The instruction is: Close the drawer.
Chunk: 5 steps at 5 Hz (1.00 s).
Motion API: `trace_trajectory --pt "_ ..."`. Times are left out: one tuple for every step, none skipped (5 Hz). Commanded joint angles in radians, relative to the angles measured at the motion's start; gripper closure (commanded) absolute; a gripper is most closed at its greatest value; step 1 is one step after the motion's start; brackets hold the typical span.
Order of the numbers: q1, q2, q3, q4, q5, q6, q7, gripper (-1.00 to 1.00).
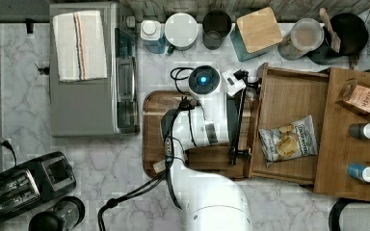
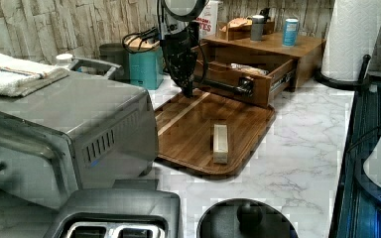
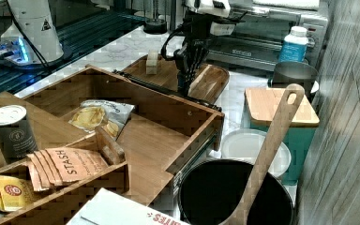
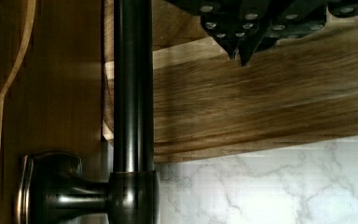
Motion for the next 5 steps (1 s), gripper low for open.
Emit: trace_trajectory --pt "-0.128 -0.117 -0.04 -0.029 0.071 0.048 -0.281 1.0" --pt "-0.183 -0.126 -0.052 -0.043 0.125 0.043 -0.403 1.0" --pt "-0.24 -0.137 -0.06 -0.06 0.153 0.068 -0.49 1.0" --pt "-0.304 -0.126 -0.063 -0.077 0.196 0.106 -0.582 1.0" --pt "-0.384 -0.05 -0.07 -0.008 0.269 0.092 -0.68 1.0"
